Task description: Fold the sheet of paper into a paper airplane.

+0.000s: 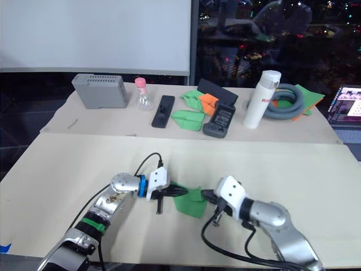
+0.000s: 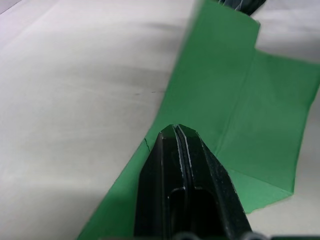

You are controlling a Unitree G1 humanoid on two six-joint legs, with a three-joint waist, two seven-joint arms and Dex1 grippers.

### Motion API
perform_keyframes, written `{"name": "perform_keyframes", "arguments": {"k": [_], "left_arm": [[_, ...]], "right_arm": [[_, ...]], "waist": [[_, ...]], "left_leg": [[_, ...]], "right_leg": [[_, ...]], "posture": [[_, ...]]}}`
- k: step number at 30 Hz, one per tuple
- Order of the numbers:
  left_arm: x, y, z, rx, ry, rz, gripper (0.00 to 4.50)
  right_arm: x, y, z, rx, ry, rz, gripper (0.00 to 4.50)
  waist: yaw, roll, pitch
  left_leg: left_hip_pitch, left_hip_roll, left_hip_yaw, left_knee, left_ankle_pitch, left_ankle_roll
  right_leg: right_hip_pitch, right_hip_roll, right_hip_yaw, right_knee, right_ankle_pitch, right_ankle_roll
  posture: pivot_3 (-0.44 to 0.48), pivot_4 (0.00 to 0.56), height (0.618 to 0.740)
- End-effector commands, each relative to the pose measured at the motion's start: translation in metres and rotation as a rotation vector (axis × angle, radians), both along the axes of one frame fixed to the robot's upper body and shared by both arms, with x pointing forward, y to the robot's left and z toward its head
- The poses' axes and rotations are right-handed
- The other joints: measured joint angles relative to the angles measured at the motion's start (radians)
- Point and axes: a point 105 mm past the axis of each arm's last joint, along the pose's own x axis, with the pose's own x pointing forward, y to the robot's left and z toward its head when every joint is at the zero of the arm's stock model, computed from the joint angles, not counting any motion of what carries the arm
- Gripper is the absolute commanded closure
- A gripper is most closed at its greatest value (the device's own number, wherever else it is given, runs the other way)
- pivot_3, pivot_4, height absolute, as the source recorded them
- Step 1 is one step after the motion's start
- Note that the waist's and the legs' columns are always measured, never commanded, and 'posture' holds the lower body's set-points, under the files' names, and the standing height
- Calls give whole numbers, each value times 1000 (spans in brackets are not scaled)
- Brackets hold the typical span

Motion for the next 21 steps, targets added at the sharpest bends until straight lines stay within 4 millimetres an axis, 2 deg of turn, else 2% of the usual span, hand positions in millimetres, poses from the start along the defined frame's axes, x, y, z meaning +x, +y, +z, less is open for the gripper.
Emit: {"name": "perform_keyframes", "arguments": {"k": [1,5,9,11,14,17,21], "left_arm": [[-6,7,-14,54,39,9,4500],[-5,13,-13,60,36,27,4500],[-6,14,-15,62,41,28,4500],[-6,13,-15,62,41,26,4500],[-5,11,-15,61,40,24,4500],[-3,12,-15,63,38,26,4500],[-4,14,-18,73,65,12,4500]], "right_arm": [[7,9,6,-13,-60,22,4441],[21,-8,20,-35,-101,-46,4441],[33,-37,35,-101,-141,-108,4441],[36,-42,44,-92,-153,-114,4441],[24,-24,49,-30,-123,-15,4441],[12,5,28,-22,-61,70,4441],[10,21,1,-37,-15,86,4441]], "waist": [[0,0,0],[0,0,0],[0,0,0],[0,0,0],[-1,0,0],[-1,0,0],[-1,0,0]], "left_leg": [[0,0,0,0,0,0],[0,0,0,-1,0,0],[0,0,0,-1,0,0],[0,0,0,-1,0,0],[0,0,0,-2,0,0],[0,1,0,-2,0,0],[0,0,0,-2,0,0]], "right_leg": [[0,0,0,0,0,0],[-1,0,0,0,0,0],[0,-1,0,0,0,0],[0,-1,0,0,0,0],[0,0,0,-1,0,0],[0,0,0,0,0,0],[0,-1,0,0,0,0]], "posture": [[0,150,740],[0,150,740],[0,150,740],[0,150,740],[0,150,740],[0,150,740],[0,150,740]]}}
